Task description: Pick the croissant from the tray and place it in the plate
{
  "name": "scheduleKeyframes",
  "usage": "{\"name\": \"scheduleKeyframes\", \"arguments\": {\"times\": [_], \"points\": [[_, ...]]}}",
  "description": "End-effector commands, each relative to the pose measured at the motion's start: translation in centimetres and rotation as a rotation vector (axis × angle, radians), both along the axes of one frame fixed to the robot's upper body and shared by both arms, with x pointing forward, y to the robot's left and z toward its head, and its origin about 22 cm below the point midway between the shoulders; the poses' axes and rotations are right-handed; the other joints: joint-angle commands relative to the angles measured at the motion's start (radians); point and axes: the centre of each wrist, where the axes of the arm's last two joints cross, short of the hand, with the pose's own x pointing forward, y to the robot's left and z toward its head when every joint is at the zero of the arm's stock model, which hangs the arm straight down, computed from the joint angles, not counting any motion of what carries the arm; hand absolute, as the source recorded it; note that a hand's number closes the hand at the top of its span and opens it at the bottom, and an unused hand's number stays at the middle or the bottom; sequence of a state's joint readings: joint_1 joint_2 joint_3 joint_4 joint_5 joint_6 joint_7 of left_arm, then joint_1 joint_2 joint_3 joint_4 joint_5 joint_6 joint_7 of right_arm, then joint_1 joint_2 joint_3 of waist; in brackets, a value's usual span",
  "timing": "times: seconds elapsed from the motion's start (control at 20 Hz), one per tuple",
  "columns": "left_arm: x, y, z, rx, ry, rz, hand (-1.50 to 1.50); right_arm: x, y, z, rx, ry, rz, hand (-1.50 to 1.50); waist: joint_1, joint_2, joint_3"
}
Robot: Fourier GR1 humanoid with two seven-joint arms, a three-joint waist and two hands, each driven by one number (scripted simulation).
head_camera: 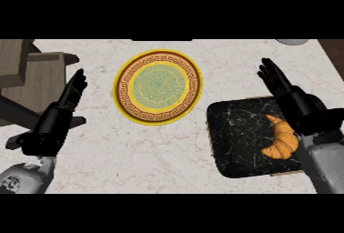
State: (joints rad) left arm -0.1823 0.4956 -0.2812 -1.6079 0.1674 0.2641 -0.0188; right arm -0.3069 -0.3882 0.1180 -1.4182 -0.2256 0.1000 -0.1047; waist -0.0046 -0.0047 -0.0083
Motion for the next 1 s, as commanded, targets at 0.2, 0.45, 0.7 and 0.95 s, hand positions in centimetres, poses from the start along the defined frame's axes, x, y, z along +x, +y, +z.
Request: {"name": "scheduleKeyframes", "arguments": {"times": [0.2, 0.45, 0.7, 0.95], "points": [[-3.3, 6.5, -3.9, 0.160, 0.111, 0.222, 0.00, -1.1, -4.5, 1.3, 0.581, -0.103, -0.490, -1.50, -0.023, -0.015, 0.010], [-4.5, 7.8, -5.3, 0.158, 0.187, 0.280, 0.00, -4.2, -7.9, -1.0, 0.324, -0.236, -1.093, -1.50, -0.048, -0.011, 0.004], [-5.3, 9.2, -6.0, 0.166, 0.178, 0.270, 0.00, -6.6, -1.7, 0.1, 0.440, -0.423, -1.255, -1.50, -0.026, -0.007, 0.004], [-6.8, 7.2, -7.4, 0.147, 0.158, 0.234, 0.00, -12.6, 1.0, 1.2, 0.396, -0.307, -1.138, -1.50, -0.006, -0.001, 0.006]]}}
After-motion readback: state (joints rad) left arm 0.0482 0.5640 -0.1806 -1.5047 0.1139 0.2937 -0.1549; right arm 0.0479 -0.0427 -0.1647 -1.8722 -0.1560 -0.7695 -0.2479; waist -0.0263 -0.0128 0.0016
